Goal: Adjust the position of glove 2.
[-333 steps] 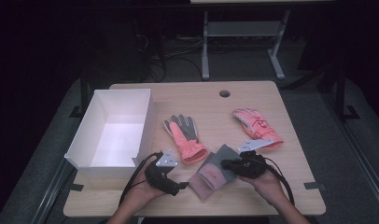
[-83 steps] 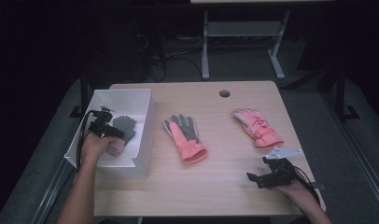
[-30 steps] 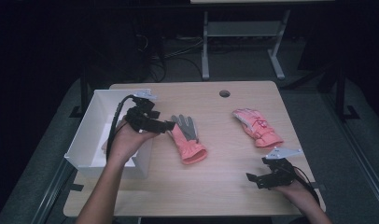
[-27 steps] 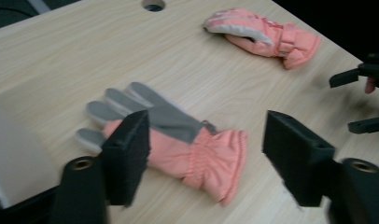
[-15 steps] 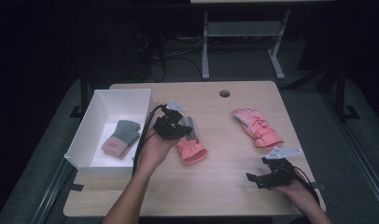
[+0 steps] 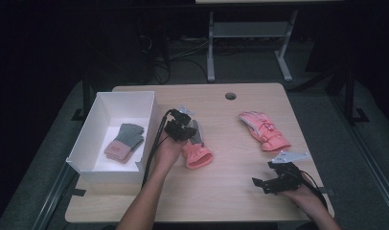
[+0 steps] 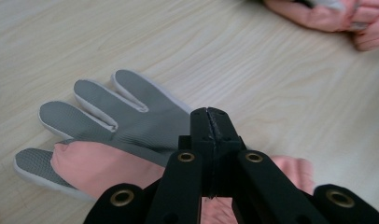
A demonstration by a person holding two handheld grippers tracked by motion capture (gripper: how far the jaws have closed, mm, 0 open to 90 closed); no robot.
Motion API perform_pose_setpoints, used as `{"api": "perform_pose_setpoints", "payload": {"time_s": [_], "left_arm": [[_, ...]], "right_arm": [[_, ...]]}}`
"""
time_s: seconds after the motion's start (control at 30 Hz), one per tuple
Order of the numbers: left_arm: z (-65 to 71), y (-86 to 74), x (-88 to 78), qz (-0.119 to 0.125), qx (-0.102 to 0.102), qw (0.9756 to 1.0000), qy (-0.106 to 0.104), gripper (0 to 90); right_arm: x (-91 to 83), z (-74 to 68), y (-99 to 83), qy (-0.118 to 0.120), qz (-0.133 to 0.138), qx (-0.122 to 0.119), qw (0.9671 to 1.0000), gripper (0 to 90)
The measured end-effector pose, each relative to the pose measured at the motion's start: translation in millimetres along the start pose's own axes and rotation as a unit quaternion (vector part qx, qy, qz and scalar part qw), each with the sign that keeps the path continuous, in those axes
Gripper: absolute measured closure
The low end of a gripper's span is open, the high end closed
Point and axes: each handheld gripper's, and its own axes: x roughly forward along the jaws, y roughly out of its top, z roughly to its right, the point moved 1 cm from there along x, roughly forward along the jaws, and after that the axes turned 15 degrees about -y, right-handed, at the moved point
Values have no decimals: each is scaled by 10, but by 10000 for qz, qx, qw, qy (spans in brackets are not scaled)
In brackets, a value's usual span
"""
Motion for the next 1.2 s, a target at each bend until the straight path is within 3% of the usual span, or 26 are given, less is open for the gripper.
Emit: {"api": "perform_pose_setpoints", "payload": {"time_s": [0.4, 0.6, 0.93, 1.03, 1.13, 1.2], "left_arm": [[-153, -156, 235, -271, -208, 9993, 136, 897], [-158, -189, 292, -328, -206, 9992, -36, 898], [27, -199, 345, -525, 8, 9968, -602, 898], [146, -205, 395, -582, 125, 9940, -913, 898], [224, -203, 422, -630, 195, 9927, -1013, 898], [346, -196, 460, -793, 397, 9889, -1195, 898]], "right_arm": [[-10, 12, -11, 5, 29, 29, 10000, 76], [3, 5, -7, -4, 3, -14, 10000, 76], [-2, 3, -7, -13, 10, -3, 10000, 76], [-4, 0, -7, -9, 16, 14, 10000, 75], [-4, 5, -9, -18, -3, 8, 10000, 75], [-5, 8, -11, -21, -1, 6, 10000, 75]]}}
